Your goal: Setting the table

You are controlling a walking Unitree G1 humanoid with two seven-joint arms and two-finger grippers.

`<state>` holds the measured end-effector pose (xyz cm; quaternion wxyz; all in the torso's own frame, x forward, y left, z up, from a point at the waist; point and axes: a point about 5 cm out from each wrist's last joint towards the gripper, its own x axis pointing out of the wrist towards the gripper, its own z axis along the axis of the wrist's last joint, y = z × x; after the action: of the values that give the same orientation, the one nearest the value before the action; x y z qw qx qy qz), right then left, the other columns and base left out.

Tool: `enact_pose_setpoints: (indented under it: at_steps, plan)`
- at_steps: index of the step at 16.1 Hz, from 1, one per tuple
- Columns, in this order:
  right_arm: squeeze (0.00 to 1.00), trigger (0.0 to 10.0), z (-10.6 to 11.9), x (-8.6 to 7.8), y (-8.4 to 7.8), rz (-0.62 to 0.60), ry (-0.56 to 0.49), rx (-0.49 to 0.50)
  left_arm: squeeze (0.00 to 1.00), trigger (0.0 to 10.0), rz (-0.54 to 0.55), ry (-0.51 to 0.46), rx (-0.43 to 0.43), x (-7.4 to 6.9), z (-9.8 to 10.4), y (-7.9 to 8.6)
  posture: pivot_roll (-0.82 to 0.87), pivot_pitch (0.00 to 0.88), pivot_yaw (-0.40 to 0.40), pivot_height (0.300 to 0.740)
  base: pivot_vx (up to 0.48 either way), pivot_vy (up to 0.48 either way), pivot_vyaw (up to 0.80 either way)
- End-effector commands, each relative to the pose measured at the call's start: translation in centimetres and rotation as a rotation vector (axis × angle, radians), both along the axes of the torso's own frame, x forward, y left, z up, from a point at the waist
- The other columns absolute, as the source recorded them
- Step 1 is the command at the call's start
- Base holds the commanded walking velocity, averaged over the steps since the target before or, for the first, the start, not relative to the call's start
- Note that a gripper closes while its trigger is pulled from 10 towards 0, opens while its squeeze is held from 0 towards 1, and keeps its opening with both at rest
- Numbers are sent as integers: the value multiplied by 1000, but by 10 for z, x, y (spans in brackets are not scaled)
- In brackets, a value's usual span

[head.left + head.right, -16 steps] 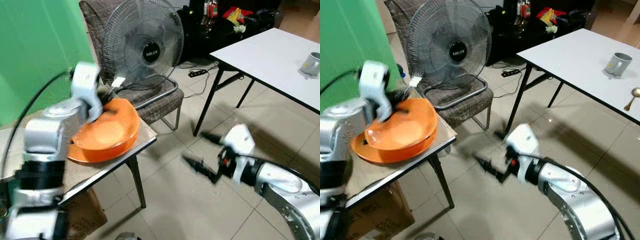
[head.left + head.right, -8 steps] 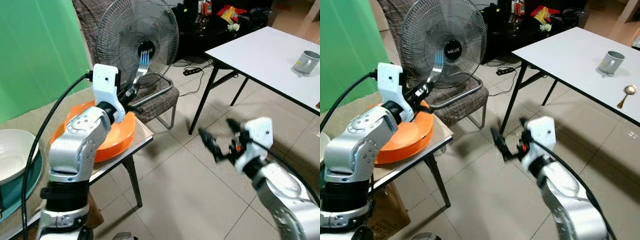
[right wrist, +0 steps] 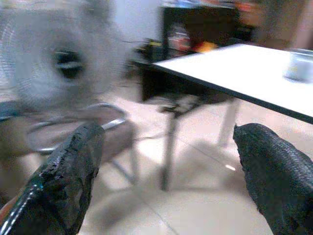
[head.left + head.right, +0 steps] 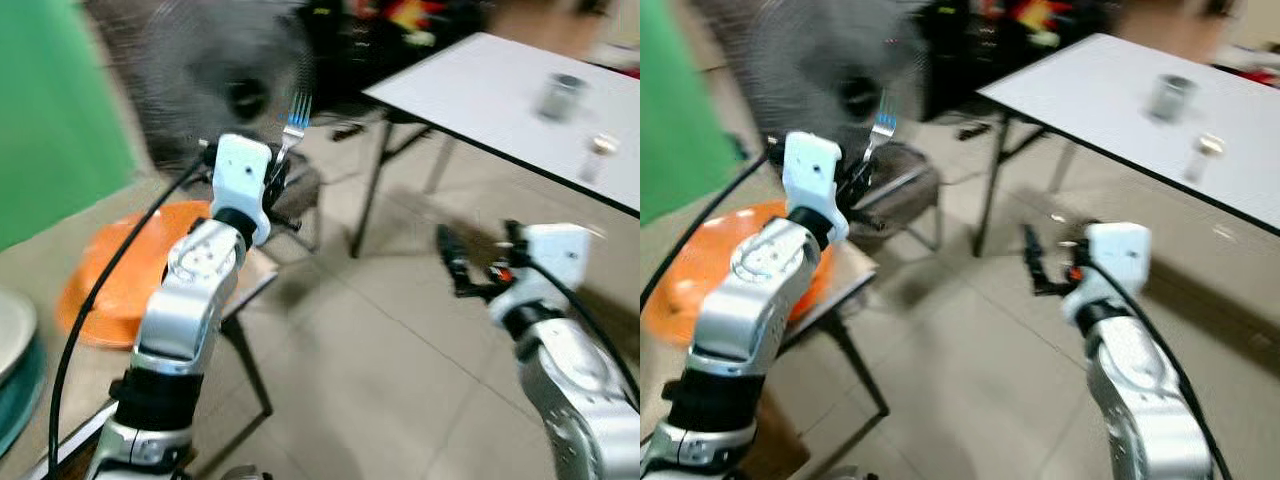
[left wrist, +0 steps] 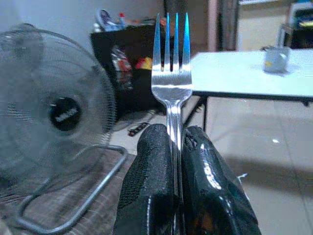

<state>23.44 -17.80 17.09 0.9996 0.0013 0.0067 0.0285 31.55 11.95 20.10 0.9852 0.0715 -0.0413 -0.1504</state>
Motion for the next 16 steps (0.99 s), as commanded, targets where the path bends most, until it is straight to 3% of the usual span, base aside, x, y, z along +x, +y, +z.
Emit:
enact_pose_setpoints:
  at_steps: [1,3,7,11,16]
  plan:
    - [0,10000,5,-3,-3,-22,-16,-4,0,10000,5,-28,-10,-2,3,1,-19,0,21,740,0,0,-781]
    - [0,10000,1,-10,-2,-42,2,-1,0,10000,-25,-22,-28,-12,-5,2,-28,0,30,740,0,0,-788]
    - [0,10000,-3,-10,-3,-71,31,-7,0,10000,23,-13,5,-13,-13,11,-31,0,22,740,0,0,-788]
    - [0,10000,-5,-2,-2,-80,44,-102,0,10000,53,-3,-31,-8,-14,15,-32,0,24,740,267,0,0]
    - [0,10000,-4,7,2,-46,21,-126,0,10000,47,9,-55,-6,-14,13,-19,0,11,740,310,0,0]
